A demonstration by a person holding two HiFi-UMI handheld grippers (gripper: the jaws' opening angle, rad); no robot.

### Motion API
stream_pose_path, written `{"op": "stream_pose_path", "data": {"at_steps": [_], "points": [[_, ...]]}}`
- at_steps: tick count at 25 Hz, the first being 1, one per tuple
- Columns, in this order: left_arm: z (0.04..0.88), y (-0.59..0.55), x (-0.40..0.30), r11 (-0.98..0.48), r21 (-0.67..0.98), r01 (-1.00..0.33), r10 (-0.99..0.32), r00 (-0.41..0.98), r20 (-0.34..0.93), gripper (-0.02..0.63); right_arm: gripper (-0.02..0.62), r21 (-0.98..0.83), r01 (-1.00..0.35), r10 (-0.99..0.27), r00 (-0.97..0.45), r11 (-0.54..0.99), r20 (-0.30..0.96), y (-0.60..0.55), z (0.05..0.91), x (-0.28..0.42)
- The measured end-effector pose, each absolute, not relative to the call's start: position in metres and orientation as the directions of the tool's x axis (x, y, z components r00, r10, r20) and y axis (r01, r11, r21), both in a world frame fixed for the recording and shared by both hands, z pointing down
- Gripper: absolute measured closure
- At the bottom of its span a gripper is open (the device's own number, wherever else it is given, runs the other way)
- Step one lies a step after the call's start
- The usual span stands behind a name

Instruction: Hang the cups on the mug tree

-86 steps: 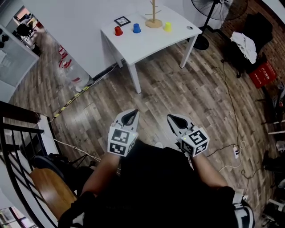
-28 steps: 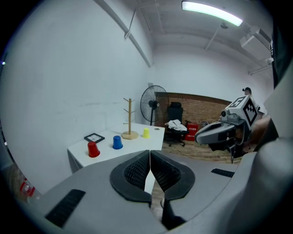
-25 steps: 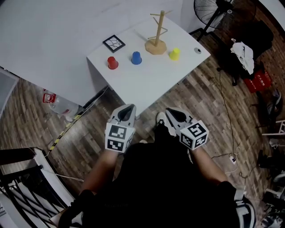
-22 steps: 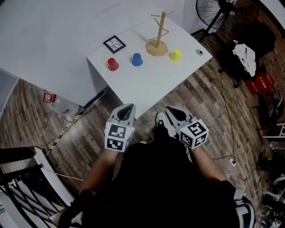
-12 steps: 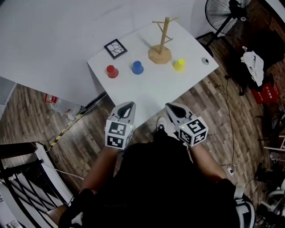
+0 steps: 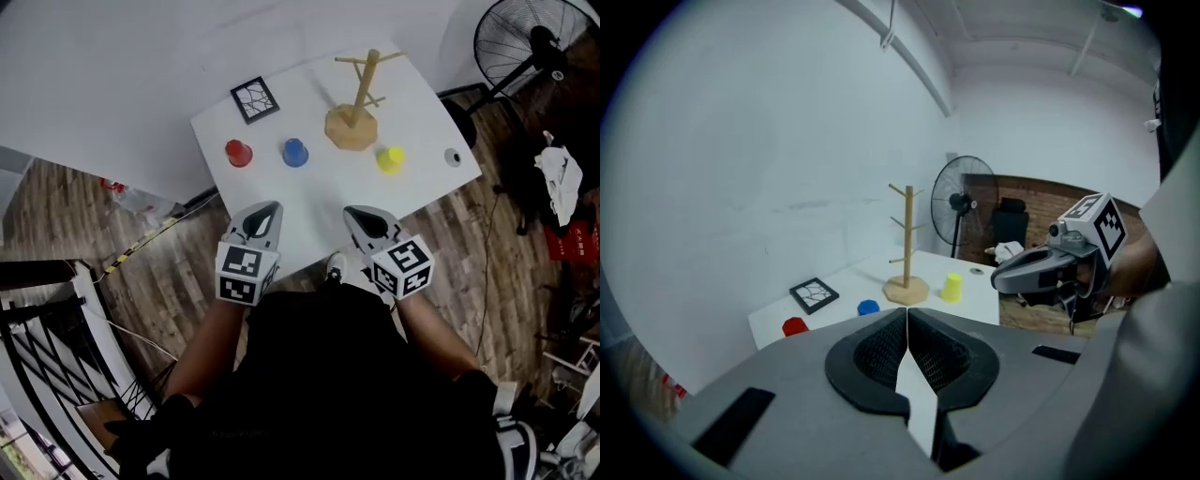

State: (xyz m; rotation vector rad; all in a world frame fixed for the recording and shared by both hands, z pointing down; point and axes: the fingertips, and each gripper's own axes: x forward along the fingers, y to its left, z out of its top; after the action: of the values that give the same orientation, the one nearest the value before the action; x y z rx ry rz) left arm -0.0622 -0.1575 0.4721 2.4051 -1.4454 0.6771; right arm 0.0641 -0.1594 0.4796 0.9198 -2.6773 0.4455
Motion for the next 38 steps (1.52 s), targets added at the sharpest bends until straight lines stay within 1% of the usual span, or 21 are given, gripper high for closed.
{"op": "stream_pose_path", "data": {"at_steps": [5,9,17,23,26,31,32,34,35,38], "points": [[0.468,-0.177,-0.063,-0.424,-0.049,-0.904,-0.785,0.34,0.518,0.588,0.589,-0.198,-0.581,-0.491,-0.792,0.79,0.363,-0.187,0.487,0.061],[0.466,-0.186,-0.066,-0.417,-0.039,-0.908,-0.785,0.338,0.519,0.588,0.589,-0.194,-0.573,-0.48,-0.794,0.796,0.373,-0.206,0.488,0.054],[0.476,-0.195,-0.086,-0.455,-0.017,-0.89,-0.759,0.378,0.53,0.588,0.589,-0.197,-0.672,-0.56,-0.717,0.714,0.415,-0.225,0.503,0.058],[0.489,-0.205,-0.098,-0.455,-0.008,-0.89,-0.758,0.382,0.529,0.588,0.589,-0.199,-0.703,-0.578,-0.687,0.683,0.441,-0.216,0.511,0.062],[0.494,-0.219,-0.119,-0.415,-0.028,-0.909,-0.78,0.34,0.525,0.588,0.589,-0.183,-0.709,-0.586,-0.678,0.681,0.444,-0.214,0.508,0.061],[0.521,-0.251,-0.165,-0.332,-0.047,-0.942,-0.786,0.249,0.566,0.586,0.589,-0.181,-0.723,-0.602,-0.665,0.666,0.442,-0.21,0.505,0.059],[0.526,-0.257,-0.173,-0.318,-0.056,-0.946,-0.788,0.231,0.571,0.576,0.589,-0.183,-0.726,-0.603,-0.663,0.663,0.444,-0.208,0.505,0.058],[0.537,-0.268,-0.187,-0.303,-0.092,-0.949,-0.789,0.195,0.582,0.491,0.589,-0.187,-0.73,-0.604,-0.659,0.657,0.449,-0.203,0.507,0.057],[0.542,-0.274,-0.193,-0.302,-0.116,-0.946,-0.787,0.179,0.59,0.465,0.589,-0.189,-0.732,-0.604,-0.656,0.655,0.452,-0.2,0.509,0.056],[0.561,-0.291,-0.208,-0.314,-0.177,-0.933,-0.769,0.141,0.623,0.442,0.589,-0.188,-0.737,-0.602,-0.649,0.65,0.465,-0.191,0.512,0.053]]}}
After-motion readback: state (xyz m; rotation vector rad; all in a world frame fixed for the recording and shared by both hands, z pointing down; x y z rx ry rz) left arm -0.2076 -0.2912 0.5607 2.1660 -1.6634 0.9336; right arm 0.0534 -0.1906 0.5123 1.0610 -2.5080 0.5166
